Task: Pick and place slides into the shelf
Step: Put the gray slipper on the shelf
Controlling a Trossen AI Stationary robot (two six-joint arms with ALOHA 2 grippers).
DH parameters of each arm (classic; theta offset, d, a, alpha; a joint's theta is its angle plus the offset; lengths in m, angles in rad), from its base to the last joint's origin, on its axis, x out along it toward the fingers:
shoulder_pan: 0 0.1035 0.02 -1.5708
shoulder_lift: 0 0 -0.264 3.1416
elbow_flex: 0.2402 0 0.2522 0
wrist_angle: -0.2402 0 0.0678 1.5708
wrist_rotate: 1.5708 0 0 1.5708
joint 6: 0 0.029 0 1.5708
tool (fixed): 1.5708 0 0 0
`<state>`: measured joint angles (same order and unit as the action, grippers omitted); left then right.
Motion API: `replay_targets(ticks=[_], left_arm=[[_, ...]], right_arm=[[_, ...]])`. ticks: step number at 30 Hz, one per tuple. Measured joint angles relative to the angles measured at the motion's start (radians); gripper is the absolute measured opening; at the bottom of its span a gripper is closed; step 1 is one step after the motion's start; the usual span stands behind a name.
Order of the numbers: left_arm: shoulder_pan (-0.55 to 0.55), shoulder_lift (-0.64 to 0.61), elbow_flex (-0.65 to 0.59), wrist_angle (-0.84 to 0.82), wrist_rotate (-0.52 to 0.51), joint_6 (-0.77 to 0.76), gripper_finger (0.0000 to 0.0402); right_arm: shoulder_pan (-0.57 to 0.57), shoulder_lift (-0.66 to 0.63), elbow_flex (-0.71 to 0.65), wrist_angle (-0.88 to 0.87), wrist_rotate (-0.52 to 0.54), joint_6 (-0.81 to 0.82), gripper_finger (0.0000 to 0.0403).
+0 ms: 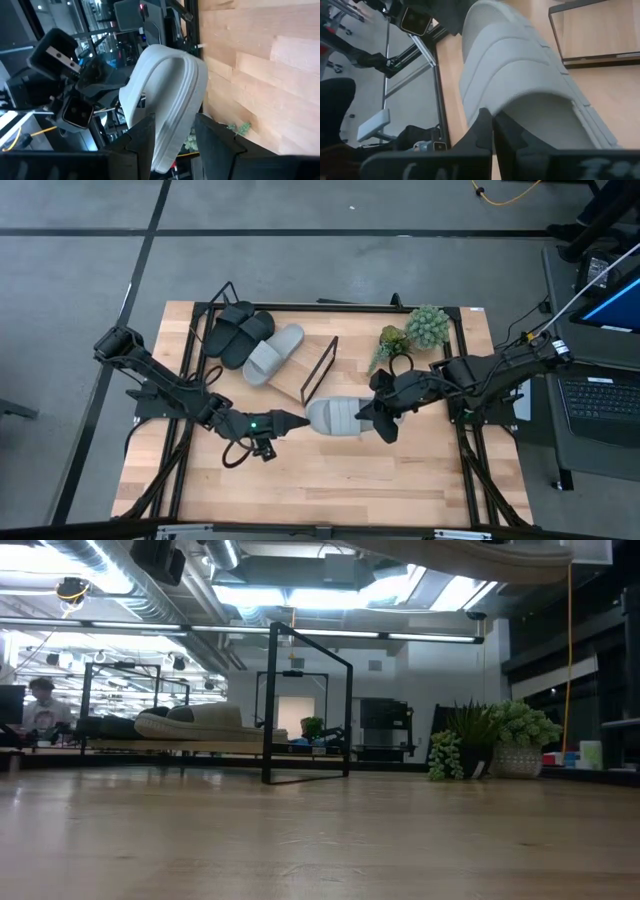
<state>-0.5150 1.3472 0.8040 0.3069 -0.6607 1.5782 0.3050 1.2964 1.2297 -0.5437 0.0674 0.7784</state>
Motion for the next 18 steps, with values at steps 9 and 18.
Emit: replay_targets(ticks=[9, 18], left_arm=[[0.038, 0.0, 0.0, -0.003, 0.004, 0.028, 0.013], [0.076, 0.0, 0.0, -0.029, 0.048, 0.029, 0.013]], right_arm=[[-0.008, 0.0, 0.0, 0.002, -0.018, -0.001, 0.0004], [-0.008, 0.0, 0.0, 0.011, -0.039, -0.004, 0.0004]])
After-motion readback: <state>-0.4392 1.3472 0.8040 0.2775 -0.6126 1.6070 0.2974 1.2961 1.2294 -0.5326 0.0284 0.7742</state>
